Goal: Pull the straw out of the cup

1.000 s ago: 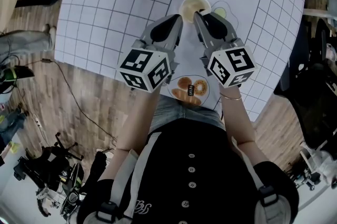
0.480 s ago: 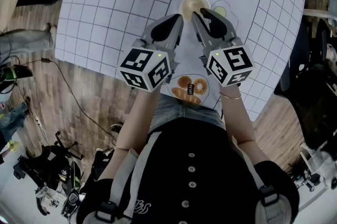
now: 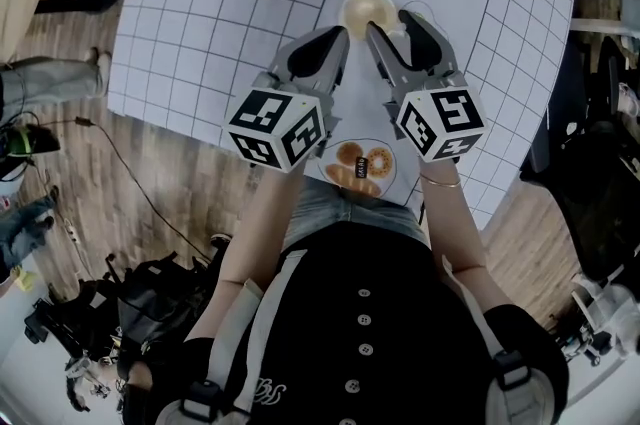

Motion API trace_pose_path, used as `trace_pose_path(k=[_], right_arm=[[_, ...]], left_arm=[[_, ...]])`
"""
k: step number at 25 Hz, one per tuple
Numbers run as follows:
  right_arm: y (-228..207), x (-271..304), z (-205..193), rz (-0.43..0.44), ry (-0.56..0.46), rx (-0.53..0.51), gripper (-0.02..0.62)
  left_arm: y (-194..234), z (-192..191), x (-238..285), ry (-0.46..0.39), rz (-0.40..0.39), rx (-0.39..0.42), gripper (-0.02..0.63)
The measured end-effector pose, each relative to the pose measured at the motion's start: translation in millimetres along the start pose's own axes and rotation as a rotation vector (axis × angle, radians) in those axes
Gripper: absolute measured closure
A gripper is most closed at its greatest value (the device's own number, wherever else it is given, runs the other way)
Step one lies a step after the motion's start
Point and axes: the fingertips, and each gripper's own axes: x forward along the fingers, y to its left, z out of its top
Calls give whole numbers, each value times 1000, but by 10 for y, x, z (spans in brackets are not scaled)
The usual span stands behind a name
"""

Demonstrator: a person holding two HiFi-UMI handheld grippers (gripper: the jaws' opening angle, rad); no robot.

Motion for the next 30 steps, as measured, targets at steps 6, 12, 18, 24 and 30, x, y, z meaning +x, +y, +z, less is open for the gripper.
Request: trace_pose_path(k=[6, 12, 18, 24, 30], right_arm=[[-2, -128, 161, -22, -50, 5, 364], [90, -295, 400, -17, -109, 3, 364], [336, -460, 640, 38, -147, -20, 364], [521, -630, 857, 63, -184, -54, 365], [661, -821, 1062, 67, -232, -87, 419]], left_arm=[[-120, 111, -84, -22, -14, 28, 607], [-288, 277, -196, -48, -44, 76, 607], [-532, 514, -304, -97, -100, 116, 607], [-700, 731, -432, -132, -138, 170, 607], [-856, 926, -576, -167, -170, 232, 607]])
